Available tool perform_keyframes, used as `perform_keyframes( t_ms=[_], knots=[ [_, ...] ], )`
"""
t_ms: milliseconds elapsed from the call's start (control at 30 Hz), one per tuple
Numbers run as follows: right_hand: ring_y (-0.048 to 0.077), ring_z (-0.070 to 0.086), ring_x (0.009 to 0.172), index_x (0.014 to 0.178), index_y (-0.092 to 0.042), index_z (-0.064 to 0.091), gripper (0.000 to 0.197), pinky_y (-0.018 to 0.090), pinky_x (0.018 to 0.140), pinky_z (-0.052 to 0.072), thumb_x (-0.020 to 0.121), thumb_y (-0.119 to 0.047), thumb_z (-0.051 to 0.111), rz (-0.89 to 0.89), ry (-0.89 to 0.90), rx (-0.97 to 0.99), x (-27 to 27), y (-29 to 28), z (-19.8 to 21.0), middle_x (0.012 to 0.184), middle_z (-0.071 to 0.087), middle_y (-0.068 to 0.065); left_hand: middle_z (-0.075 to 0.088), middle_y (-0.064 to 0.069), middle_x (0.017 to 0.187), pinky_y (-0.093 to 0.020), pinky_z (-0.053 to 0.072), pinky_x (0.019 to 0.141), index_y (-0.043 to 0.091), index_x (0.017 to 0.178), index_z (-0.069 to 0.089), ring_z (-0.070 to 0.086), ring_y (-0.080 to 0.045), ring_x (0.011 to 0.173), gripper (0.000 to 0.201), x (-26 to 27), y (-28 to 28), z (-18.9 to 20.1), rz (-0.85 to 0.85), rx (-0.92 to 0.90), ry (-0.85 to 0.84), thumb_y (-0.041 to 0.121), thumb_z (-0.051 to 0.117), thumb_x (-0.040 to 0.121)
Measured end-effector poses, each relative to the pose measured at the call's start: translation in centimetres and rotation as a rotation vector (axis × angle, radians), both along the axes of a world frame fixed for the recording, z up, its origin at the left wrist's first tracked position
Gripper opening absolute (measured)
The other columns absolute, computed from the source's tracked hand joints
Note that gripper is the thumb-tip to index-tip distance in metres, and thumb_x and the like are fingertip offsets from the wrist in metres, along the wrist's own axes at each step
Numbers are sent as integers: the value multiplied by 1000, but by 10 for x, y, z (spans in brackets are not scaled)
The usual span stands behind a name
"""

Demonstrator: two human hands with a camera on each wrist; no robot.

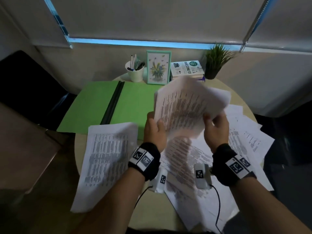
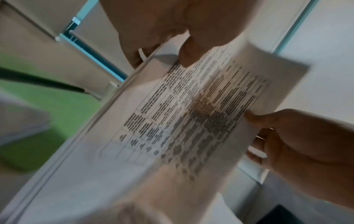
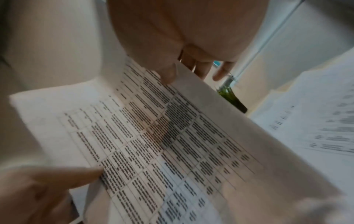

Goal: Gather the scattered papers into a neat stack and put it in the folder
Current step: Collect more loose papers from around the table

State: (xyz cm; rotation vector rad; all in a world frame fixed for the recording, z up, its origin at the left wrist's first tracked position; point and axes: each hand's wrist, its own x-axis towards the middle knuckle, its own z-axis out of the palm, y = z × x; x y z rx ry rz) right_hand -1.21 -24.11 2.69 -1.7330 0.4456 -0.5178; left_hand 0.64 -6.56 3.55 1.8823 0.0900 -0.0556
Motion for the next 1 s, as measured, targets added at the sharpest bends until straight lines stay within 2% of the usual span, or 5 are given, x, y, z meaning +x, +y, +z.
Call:
perform_keyframes(
  t_ms=[67, 367, 633, 867, 1000],
  knots=[
    [3, 59, 85, 103, -17, 51, 9, 11, 68, 45, 97, -12, 54, 6, -29, -43, 11, 14, 16, 94, 61, -14, 56, -11, 111, -44, 51, 85, 12, 109, 38, 57, -29, 96, 11, 9, 13, 13, 15, 4, -10, 15, 39, 99],
    [1, 55, 70, 110, -13, 52, 16, 5, 47, 38, 95, -17, 56, 275, 203, -158, 35, 129, 18, 87, 60, -10, 55, 0, 115, -25, 44, 67, 20, 134, 27, 57, -18, 82, 50, 35, 144, 16, 183, 157, 93, 1, 41, 91],
    [23, 60, 84, 116, -8, 51, 22, 20, 62, 46, 96, -16, 52, 451, 533, -193, 26, 221, -57, 115, 66, 11, 51, 0, 109, -21, 38, 49, 19, 143, 23, 53, -11, 69, 60, 13, 232, -57, 253, 273, 395, -3, 44, 92],
    [28, 55, 83, 112, -8, 54, 23, 32, 69, 43, 98, -16, 38, 384, 707, -269, 33, 244, -88, 109, 65, 16, 47, -6, 124, -27, 49, 62, 17, 146, 24, 53, -24, 93, 66, 12, 254, -99, 248, 323, 455, -8, 46, 89],
    [33, 55, 105, 119, -8, 54, 28, 37, 80, 45, 97, -18, 41, 301, 745, -384, 35, 249, -95, 119, 56, 15, 38, -11, 142, -47, 45, 102, 13, 148, 25, 45, -35, 126, 75, 15, 258, -106, 261, 457, 433, -5, 58, 83]
  ],
)
